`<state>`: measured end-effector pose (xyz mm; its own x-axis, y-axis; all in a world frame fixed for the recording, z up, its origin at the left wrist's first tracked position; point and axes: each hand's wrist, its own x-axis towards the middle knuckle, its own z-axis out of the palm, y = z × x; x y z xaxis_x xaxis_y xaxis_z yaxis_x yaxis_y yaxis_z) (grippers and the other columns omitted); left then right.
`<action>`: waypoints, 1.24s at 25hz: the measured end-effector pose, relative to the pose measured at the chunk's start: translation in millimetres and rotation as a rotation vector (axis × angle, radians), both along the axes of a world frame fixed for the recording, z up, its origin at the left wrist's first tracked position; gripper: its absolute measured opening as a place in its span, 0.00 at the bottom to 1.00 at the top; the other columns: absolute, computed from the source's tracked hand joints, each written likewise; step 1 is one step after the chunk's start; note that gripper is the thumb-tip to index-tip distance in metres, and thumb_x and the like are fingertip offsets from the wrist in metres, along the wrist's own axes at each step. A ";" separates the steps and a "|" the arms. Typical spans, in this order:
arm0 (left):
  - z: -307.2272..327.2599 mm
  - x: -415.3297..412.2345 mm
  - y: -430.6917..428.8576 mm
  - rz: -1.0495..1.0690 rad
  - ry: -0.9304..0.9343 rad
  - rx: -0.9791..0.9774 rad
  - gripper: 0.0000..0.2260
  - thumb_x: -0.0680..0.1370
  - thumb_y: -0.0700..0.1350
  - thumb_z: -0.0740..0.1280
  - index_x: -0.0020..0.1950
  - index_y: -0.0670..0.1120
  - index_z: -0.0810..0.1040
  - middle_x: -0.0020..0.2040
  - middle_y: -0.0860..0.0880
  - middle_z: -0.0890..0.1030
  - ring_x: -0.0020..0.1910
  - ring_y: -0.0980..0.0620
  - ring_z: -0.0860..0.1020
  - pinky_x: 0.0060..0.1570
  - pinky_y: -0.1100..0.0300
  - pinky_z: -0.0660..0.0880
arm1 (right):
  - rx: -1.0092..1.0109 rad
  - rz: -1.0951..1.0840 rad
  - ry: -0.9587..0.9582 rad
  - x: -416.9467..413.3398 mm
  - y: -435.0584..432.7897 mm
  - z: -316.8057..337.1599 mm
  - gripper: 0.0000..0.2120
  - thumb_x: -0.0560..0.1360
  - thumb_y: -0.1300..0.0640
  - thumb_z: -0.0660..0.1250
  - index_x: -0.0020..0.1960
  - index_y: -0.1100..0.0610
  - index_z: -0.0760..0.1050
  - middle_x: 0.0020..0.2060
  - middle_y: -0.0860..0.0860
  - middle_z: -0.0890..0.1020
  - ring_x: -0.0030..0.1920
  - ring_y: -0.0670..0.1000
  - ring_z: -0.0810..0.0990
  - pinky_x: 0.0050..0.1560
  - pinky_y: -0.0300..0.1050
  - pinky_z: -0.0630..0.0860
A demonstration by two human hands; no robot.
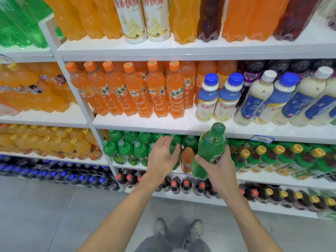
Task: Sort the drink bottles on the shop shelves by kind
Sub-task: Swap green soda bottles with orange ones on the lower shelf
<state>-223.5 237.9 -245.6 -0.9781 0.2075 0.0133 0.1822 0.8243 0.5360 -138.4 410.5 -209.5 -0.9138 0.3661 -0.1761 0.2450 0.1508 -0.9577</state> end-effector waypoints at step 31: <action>-60.1 34.2 34.4 0.095 -0.379 0.401 0.37 0.80 0.50 0.72 0.84 0.46 0.57 0.82 0.47 0.63 0.80 0.47 0.62 0.76 0.52 0.61 | -0.105 -0.176 -0.162 119.5 -19.0 -51.5 0.28 0.71 0.61 0.80 0.65 0.51 0.71 0.51 0.44 0.82 0.44 0.31 0.79 0.40 0.29 0.76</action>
